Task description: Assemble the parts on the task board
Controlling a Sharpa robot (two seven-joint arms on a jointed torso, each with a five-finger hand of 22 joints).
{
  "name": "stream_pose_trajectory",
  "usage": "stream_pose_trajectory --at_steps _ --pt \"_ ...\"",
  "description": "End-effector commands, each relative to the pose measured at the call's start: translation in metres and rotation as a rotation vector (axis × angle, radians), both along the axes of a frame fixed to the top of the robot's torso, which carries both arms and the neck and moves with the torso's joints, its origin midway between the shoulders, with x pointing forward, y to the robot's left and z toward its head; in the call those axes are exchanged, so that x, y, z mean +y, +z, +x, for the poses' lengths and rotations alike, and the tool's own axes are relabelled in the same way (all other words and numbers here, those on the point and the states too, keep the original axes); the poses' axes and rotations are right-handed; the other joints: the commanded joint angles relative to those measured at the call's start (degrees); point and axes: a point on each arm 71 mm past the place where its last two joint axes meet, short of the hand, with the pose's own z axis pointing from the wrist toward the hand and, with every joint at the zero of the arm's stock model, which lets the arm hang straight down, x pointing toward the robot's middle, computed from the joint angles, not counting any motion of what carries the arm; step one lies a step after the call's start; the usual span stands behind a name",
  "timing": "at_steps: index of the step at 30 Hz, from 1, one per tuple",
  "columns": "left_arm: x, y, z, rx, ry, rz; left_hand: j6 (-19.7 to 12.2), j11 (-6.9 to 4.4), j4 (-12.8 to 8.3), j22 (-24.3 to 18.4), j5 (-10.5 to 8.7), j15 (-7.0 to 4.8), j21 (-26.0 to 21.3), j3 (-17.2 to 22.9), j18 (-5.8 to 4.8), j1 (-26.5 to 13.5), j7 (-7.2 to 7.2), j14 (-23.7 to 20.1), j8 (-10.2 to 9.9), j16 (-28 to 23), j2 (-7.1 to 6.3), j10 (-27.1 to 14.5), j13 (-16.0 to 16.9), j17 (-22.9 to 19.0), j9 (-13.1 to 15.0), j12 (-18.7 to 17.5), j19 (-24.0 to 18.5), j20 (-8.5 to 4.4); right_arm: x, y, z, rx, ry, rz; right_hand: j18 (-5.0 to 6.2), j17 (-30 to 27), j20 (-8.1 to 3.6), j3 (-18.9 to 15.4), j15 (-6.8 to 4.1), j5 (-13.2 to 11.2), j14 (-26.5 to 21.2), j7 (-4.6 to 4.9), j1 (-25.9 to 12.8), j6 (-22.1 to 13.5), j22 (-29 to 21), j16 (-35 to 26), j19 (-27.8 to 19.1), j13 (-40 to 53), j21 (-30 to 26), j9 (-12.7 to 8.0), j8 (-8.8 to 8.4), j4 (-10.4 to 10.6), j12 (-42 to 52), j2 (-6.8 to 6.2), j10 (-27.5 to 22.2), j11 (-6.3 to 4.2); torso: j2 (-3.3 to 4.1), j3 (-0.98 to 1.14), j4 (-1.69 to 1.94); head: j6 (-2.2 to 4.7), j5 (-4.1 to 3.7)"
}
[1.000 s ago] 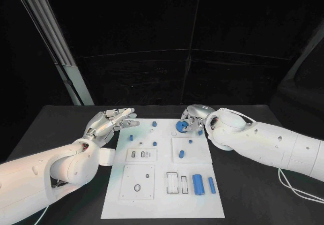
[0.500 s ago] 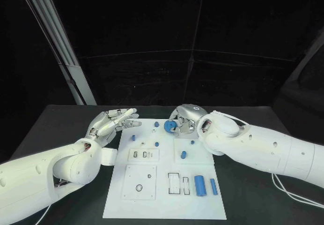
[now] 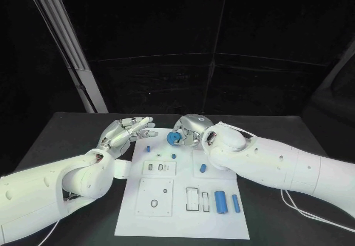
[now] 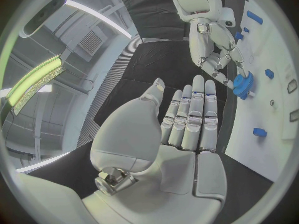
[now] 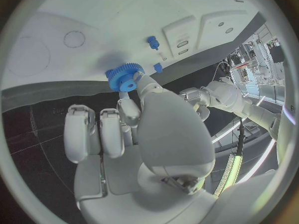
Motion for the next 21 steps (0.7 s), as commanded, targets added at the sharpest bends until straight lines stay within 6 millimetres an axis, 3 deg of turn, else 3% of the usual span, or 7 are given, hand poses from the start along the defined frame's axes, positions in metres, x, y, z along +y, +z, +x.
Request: stream_pose_trajectory --at_steps 1,5,16,17,21 --pt "-0.002 0.002 0.0 -0.007 -0.013 -0.01 0.2 -0.03 -0.3 -0.1 -0.01 0.03 -0.4 0.1 0.38 0.1 0.0 -0.4 -0.3 -0.3 0.59 -0.2 -0.1 0.1 0.0 -0.3 -0.1 0.32 0.004 -0.003 0.002 0.014 0.002 -0.033 -0.49 -0.1 0.07 0.3 -0.03 0.3 3.2 -0.51 -0.7 0.9 3.3 0.1 0.2 -0.1 0.2 0.1 0.26 -0.1 -0.2 -0.02 -0.2 0.39 0.0 0.03 0.0 -0.07 0.17" --pt "-0.002 0.002 0.0 -0.007 -0.012 -0.009 0.2 -0.03 -0.3 -0.1 -0.01 0.03 -0.4 0.1 0.38 0.1 0.0 -0.4 -0.3 -0.3 0.59 -0.2 -0.1 0.1 0.0 -0.3 -0.1 0.32 0.009 -0.005 0.005 0.016 0.002 -0.041 -0.48 -0.1 0.07 0.4 -0.02 0.3 3.2 -0.48 -0.8 0.8 3.2 0.1 0.2 -0.1 0.2 0.1 0.16 0.0 -0.3 -0.07 -0.2 0.41 -0.05 0.08 -0.22 -0.08 0.34" --pt "-0.002 0.002 0.0 -0.006 -0.014 -0.01 0.2 -0.03 -0.3 -0.1 -0.01 0.03 -0.4 0.1 0.38 0.1 0.0 -0.4 -0.3 -0.3 0.59 -0.2 -0.1 0.1 0.0 -0.3 -0.1 0.32 0.017 -0.008 0.007 0.026 0.014 -0.057 -0.48 -0.1 0.31 -0.3 0.28 1.0 3.2 -0.19 -4.0 -0.1 3.2 0.0 0.2 -0.8 0.2 0.0 -0.91 1.3 -1.5 -1.45 -0.8 0.76 -0.05 0.1 -0.16 -0.1 0.46" --pt "-0.003 0.002 0.0 -0.006 -0.015 -0.01 0.2 -0.03 -0.3 -0.1 -0.01 0.03 -0.4 0.1 0.38 0.1 0.0 -0.4 -0.3 -0.3 0.59 -0.2 -0.1 0.1 0.0 -0.3 -0.1 0.32 0.02 -0.01 0.008 0.033 0.014 -0.062 -0.46 0.0 0.46 -1.1 0.41 -1.0 3.2 -0.06 -5.8 -1.2 3.1 0.0 0.1 -1.7 0.1 0.0 -1.84 2.0 -2.8 -2.03 -1.4 0.91 0.01 0.1 -0.17 -0.06 0.5" --pt "-0.003 0.001 0.0 -0.005 -0.016 -0.009 0.2 -0.03 -0.3 -0.1 -0.01 0.03 -0.4 0.1 0.38 0.1 0.0 -0.4 -0.3 -0.3 0.59 -0.2 -0.1 0.1 0.0 -0.3 -0.1 0.32 0.022 -0.01 0.008 0.037 0.014 -0.065 -0.42 0.0 0.63 -2.0 0.64 -3.1 3.2 0.23 -6.7 -2.5 2.9 -0.1 -0.1 -2.9 0.0 0.0 -2.84 2.5 -4.4 -2.45 -2.2 1.21 -0.04 0.1 -0.23 -0.1 0.53"
